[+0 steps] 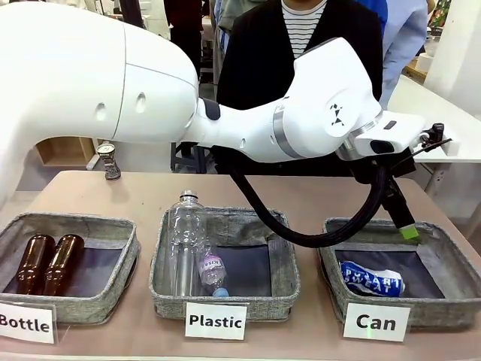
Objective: Sort the can waste into the basket.
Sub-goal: Pick up the can waste from the table and place it in the right Fabric basket.
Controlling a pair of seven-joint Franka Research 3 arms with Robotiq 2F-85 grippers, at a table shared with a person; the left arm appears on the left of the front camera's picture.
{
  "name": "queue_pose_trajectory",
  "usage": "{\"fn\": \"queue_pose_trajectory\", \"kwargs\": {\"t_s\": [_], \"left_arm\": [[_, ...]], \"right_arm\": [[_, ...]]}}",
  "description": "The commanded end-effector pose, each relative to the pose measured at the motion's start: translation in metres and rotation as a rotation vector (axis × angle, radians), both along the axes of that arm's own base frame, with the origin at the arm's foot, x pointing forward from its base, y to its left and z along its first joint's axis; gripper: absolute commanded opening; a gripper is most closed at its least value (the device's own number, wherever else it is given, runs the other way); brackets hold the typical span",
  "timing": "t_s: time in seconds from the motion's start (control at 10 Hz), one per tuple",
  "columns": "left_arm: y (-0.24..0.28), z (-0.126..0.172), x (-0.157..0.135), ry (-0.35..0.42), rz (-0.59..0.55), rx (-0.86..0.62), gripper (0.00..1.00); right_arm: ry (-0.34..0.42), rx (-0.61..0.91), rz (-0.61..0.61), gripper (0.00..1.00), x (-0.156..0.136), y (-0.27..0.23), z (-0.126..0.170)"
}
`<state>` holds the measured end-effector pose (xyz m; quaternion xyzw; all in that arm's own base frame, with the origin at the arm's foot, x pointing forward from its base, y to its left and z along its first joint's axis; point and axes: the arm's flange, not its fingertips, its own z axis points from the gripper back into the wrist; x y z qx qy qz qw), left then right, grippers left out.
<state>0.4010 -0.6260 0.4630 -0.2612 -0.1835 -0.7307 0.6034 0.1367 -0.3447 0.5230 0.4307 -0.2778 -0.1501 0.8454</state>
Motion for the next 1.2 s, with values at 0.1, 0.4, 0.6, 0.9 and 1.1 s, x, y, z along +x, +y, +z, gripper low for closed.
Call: {"fn": "queue_pose_trajectory", "kwargs": {"t_s": [0.1, 0.4, 0.6, 0.9, 1.1], "left_arm": [[0.05, 0.038, -0.009, 0.115, 0.09, -0.047, 1.0], [0.173, 0.098, -0.008, 0.432, 0.358, -0.011, 1.0], [0.269, 0.137, -0.026, 0.505, 0.455, -0.148, 1.0], [0.399, 0.129, -0.04, 0.619, 0.585, -0.363, 1.0], [0.487, 0.089, -0.057, 0.671, 0.795, -0.388, 1.0]], "right_arm": [[-0.028, 0.068, 0.058, 1.0, 0.01, 0.003, 0.005], [0.028, 0.057, 0.316, 1.0, 0.098, 0.079, 0.012], [0.066, 0.036, 0.41, 1.0, 0.159, 0.15, 0.009], [0.085, 0.086, 0.638, 1.0, 0.209, 0.251, -0.009], [0.065, 0.243, 0.7, 1.0, 0.223, 0.301, -0.03]]}}
